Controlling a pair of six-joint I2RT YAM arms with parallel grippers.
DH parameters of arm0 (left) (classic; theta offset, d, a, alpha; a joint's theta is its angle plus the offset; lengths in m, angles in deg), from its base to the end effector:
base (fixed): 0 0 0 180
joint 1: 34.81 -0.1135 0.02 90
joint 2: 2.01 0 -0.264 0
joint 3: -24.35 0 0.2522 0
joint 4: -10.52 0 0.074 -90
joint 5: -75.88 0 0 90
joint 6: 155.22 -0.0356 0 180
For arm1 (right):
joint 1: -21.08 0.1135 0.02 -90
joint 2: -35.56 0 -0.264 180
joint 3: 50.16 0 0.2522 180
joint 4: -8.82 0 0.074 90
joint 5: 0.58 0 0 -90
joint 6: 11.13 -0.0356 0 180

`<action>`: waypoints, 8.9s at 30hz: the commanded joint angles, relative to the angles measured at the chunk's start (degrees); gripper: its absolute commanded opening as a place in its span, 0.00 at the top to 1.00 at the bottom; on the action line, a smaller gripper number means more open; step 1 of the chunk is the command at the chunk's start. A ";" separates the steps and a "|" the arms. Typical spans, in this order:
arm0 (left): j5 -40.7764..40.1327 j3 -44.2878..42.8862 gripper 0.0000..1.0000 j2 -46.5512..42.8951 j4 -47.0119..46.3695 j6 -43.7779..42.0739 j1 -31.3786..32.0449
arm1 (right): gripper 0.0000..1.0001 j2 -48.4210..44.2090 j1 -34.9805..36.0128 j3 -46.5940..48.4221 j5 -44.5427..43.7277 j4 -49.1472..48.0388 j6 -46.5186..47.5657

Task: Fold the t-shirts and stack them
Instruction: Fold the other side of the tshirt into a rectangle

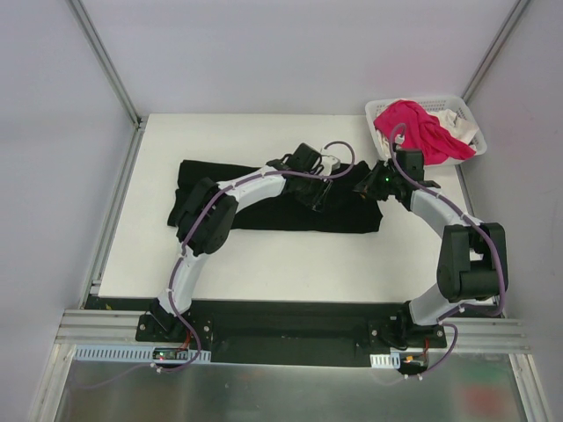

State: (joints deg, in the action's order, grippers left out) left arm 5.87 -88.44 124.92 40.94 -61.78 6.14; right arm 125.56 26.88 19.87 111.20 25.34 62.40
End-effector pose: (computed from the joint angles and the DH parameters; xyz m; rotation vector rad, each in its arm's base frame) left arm 0.3695 -0.3367 0.1875 0.9477 2.2353 -0.7781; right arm 0.3400 0.0478 0.2277 -0.0080 2.2274 0.6344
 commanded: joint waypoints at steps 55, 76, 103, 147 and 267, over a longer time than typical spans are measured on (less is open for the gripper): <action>-7.59 -1.70 1.00 -0.45 2.93 1.39 0.27 | 0.99 -1.31 -0.18 -2.48 2.56 -4.43 -1.37; -16.12 7.96 1.00 -15.21 2.67 1.83 0.27 | 0.99 -3.16 0.70 -6.70 2.13 -3.47 -0.32; -0.74 15.18 1.00 -21.82 9.44 0.25 0.36 | 0.98 -8.35 2.19 -10.48 1.60 1.63 -0.93; -8.21 -5.30 0.33 -8.56 11.99 -5.55 -5.79 | 0.78 14.23 4.21 15.17 2.30 2.68 -0.23; -7.60 2.25 0.23 -18.66 24.91 -1.95 -24.43 | 0.36 1.68 15.29 7.65 -9.12 30.03 11.28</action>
State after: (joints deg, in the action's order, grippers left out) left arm -1.26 -85.40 104.16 62.23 -65.60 -18.67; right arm 135.50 41.83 32.66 103.29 59.55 76.01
